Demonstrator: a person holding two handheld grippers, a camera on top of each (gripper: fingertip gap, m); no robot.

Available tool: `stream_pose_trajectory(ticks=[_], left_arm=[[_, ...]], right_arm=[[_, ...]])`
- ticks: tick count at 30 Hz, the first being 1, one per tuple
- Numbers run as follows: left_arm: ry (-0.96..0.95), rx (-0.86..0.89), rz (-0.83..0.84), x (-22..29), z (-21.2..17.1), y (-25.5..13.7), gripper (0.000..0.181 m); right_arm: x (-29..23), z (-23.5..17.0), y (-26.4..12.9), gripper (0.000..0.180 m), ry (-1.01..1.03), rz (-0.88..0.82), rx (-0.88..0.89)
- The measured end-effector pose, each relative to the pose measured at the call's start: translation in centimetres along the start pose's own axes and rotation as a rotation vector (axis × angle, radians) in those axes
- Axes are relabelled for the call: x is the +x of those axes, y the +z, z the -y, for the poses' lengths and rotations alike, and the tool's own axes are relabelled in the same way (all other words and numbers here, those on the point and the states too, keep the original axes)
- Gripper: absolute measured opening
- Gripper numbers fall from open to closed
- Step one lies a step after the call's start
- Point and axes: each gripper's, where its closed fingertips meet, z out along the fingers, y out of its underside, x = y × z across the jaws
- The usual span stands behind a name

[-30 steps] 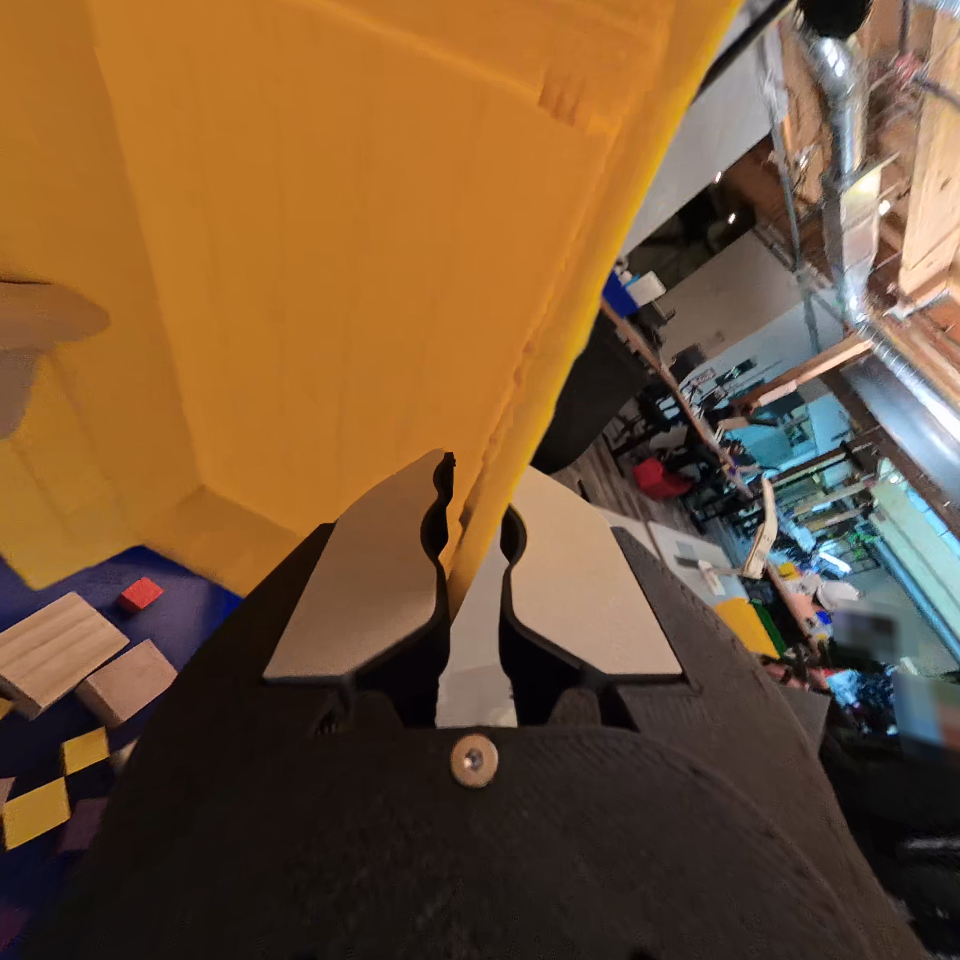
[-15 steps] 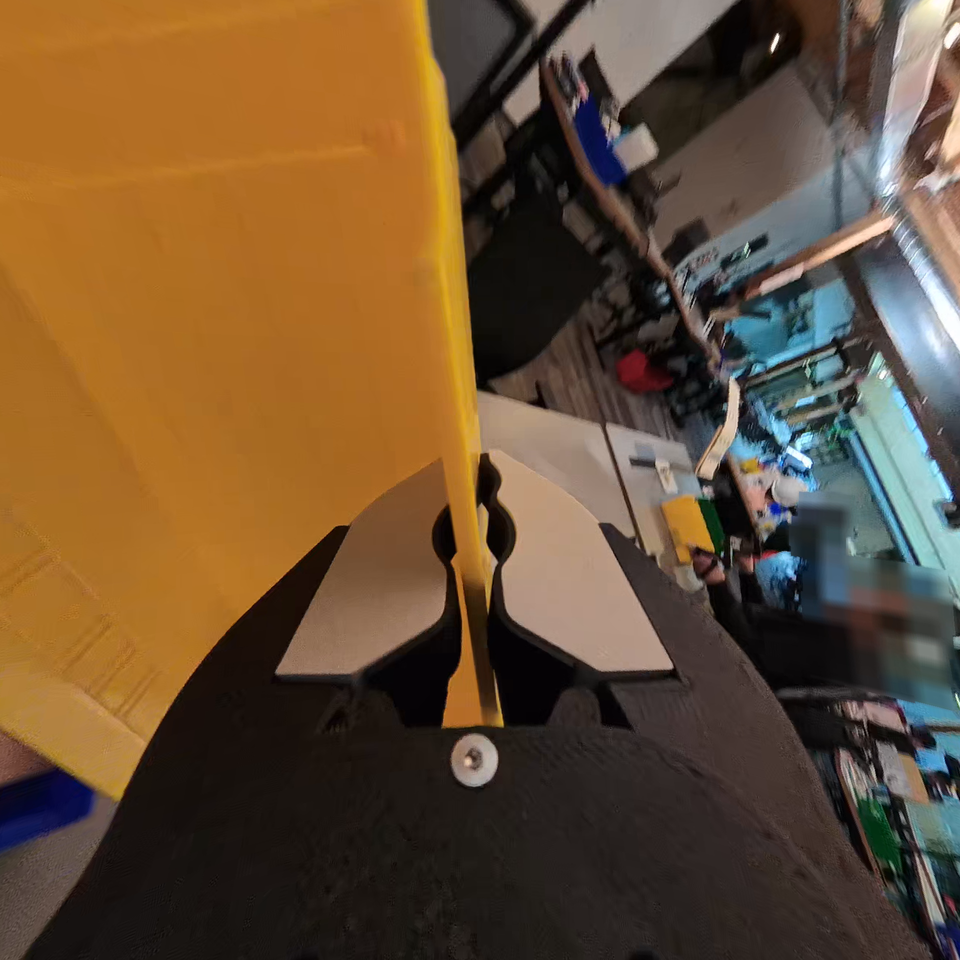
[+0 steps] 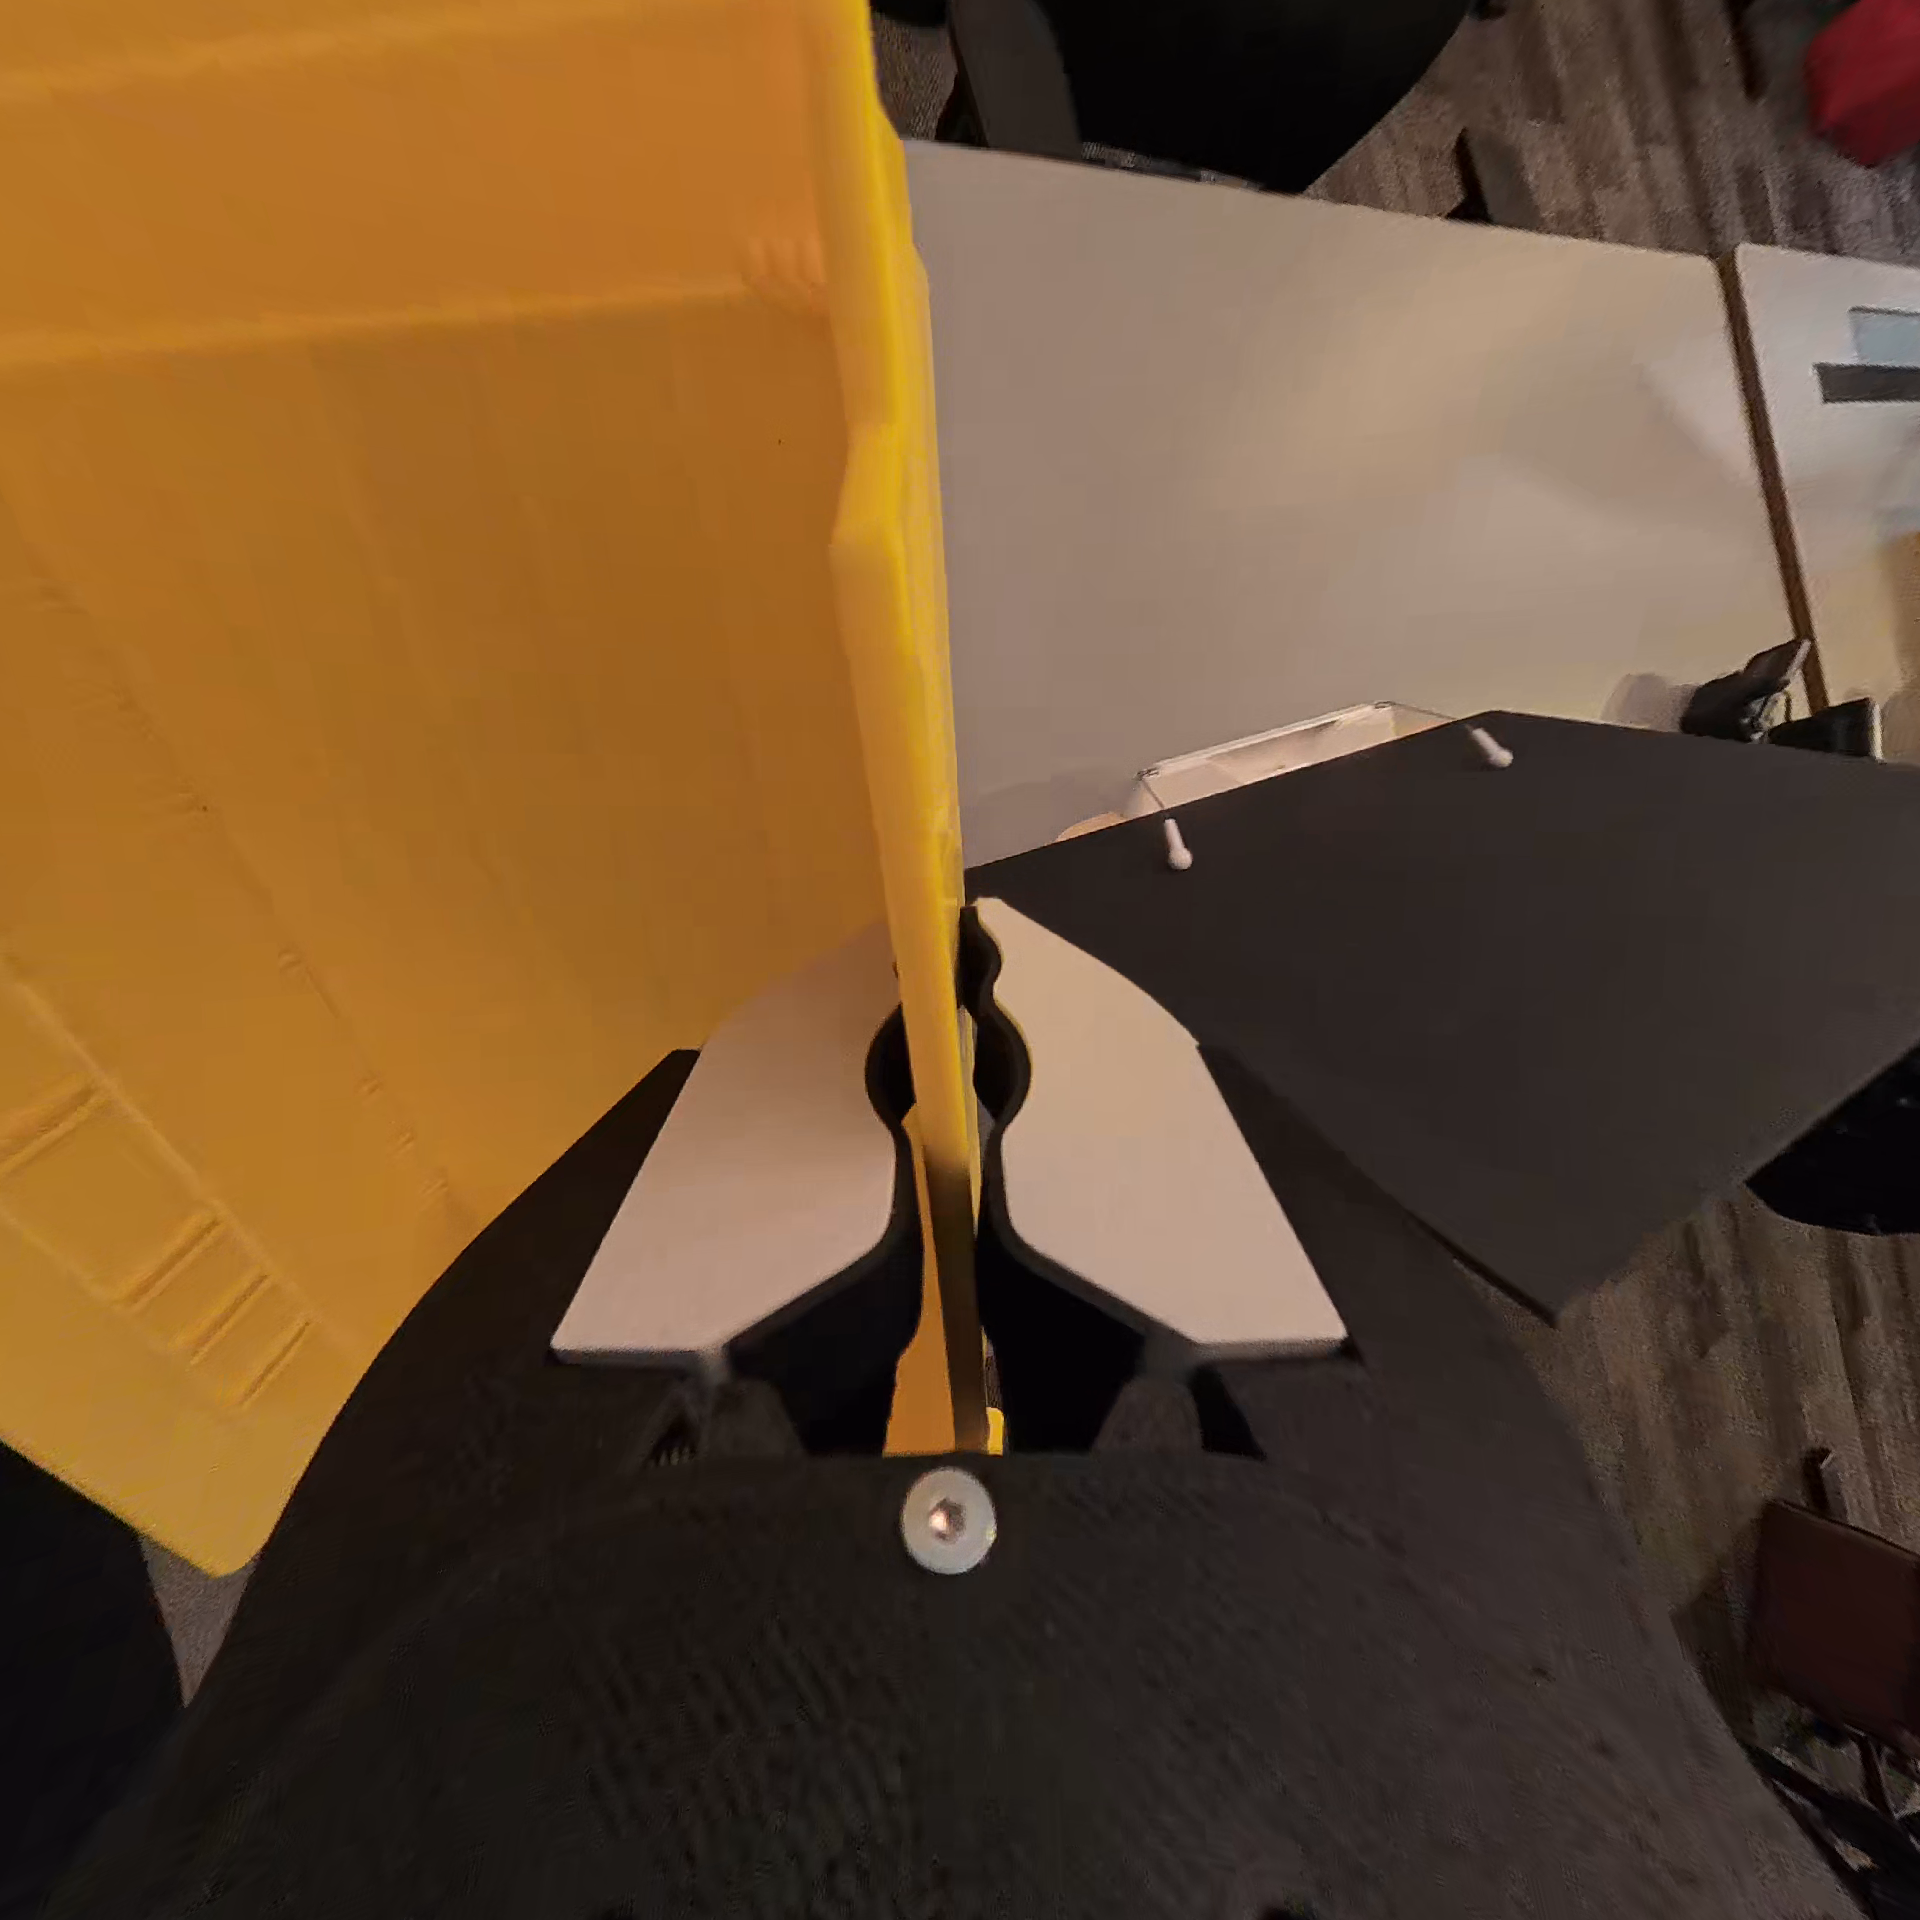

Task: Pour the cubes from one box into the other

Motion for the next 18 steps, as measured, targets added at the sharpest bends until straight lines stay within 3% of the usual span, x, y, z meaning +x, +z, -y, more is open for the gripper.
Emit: stream_pose_trajectory(ticks=[4,7,11,14,18], left_arm=[[-0.047,-0.176,0.006,0.3,-2.2,2.3,0.087],[-0.065,-0.280,-0.030,1.1,-3.3,3.3,0.070],[-0.019,-0.455,0.070,-1.2,-6.2,4.5,0.054],[-0.101,-0.422,-0.008,-1.9,-6.8,3.6,0.035],[-0.109,-0.432,0.006,-5.0,-8.8,0.9,0.031]], right_arm=[[-0.4,-1.7,2.0,0.005,-0.015,0.013,-0.036],[-0.9,-2.8,3.4,0.006,-0.026,0.022,-0.063],[-1.6,-4.3,5.1,0.007,-0.016,0.054,-0.107],[-2.7,-5.4,6.2,0.007,0.000,0.102,-0.148],[-6.7,-6.1,8.0,0.007,0.069,0.274,-0.197]])
